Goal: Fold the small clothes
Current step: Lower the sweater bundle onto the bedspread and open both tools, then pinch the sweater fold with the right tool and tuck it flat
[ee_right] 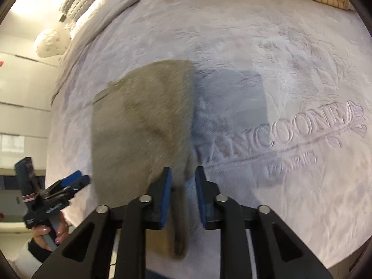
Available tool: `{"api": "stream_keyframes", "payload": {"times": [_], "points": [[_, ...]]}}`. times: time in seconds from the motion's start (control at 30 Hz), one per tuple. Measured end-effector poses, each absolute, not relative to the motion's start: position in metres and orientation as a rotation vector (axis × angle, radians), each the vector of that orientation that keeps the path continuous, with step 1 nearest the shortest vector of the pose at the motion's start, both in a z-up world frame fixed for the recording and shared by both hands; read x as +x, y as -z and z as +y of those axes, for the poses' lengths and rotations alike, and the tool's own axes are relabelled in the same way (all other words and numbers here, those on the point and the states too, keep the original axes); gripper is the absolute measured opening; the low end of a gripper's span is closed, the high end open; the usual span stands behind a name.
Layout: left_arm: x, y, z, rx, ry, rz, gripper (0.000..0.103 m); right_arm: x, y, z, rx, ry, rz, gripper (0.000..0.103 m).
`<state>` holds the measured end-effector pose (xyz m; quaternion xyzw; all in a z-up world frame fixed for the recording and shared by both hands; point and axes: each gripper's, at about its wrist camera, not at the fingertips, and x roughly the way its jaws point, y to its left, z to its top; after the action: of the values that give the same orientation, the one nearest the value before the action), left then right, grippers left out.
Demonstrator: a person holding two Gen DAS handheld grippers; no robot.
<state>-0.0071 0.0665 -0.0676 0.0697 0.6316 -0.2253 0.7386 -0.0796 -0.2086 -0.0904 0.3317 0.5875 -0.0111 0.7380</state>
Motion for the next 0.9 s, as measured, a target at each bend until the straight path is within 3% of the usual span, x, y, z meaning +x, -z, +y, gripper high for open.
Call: {"api": "stream_keyframes", "payload": {"times": [0.3,0.9], "points": [[-0.047,0.092,0.073,0.192,0.466,1.515,0.077,-0.082,0.095,-0.156,0.675,-0.084,1.397,0.015],[-0.046,0.084,0.077,0.185,0.409,1.568,0.077,-0.089,0.132,-0.152,0.638,-0.009,1.541,0.011]]}}
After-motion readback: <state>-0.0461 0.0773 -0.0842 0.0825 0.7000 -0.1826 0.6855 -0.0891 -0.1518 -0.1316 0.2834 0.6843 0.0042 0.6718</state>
